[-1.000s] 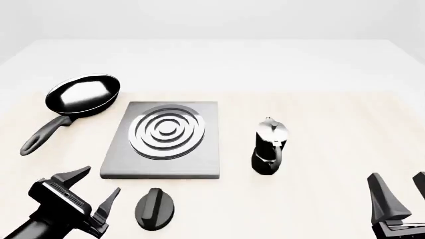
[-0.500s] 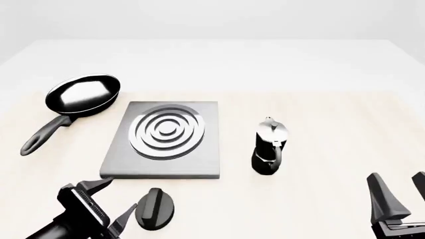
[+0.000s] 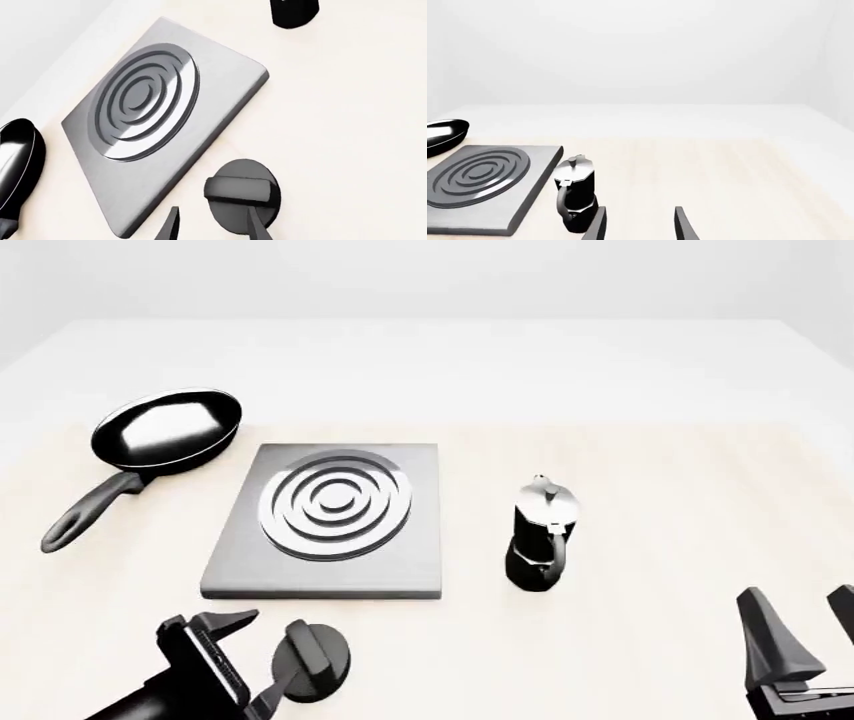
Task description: Turn on the stove and put the moka pot on it.
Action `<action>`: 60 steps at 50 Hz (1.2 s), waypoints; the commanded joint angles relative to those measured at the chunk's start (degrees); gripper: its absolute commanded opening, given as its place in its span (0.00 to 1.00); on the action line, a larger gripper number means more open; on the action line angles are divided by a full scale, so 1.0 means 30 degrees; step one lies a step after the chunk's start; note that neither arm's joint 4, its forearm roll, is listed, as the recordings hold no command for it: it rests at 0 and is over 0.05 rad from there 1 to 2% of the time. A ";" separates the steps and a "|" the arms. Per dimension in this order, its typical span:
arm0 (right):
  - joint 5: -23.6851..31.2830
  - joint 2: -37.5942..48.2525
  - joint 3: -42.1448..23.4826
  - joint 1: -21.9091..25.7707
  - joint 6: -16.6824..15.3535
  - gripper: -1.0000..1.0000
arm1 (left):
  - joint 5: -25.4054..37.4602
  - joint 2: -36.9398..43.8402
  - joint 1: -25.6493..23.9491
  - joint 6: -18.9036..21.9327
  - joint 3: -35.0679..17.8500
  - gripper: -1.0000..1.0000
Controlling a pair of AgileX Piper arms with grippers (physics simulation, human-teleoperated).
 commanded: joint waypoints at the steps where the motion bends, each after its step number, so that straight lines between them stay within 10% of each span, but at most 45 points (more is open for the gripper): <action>1: -0.0033 0.0046 0.0011 0.0019 0.0013 1.00 | 0.1510 -0.1658 -0.0801 -0.0343 0.0077 1.00; 14: -0.0013 0.0062 -0.0007 0.0049 -0.0003 1.00 | 1.3971 -1.6770 0.0118 -0.0682 -0.1093 1.00; 37: -0.0929 0.1215 -0.0120 0.0403 -0.0439 1.00 | 1.6228 -2.1958 0.2179 -0.2761 -0.2868 1.00; 49: -0.0519 0.4885 -0.4450 0.2134 -0.1525 1.00 | 1.6484 -2.2080 0.2372 -0.2633 -0.3147 1.00; 60: -0.4367 1.0372 -0.5709 0.3975 -0.1938 1.00 | 1.6690 -2.2117 0.2436 -0.2670 -0.3330 1.00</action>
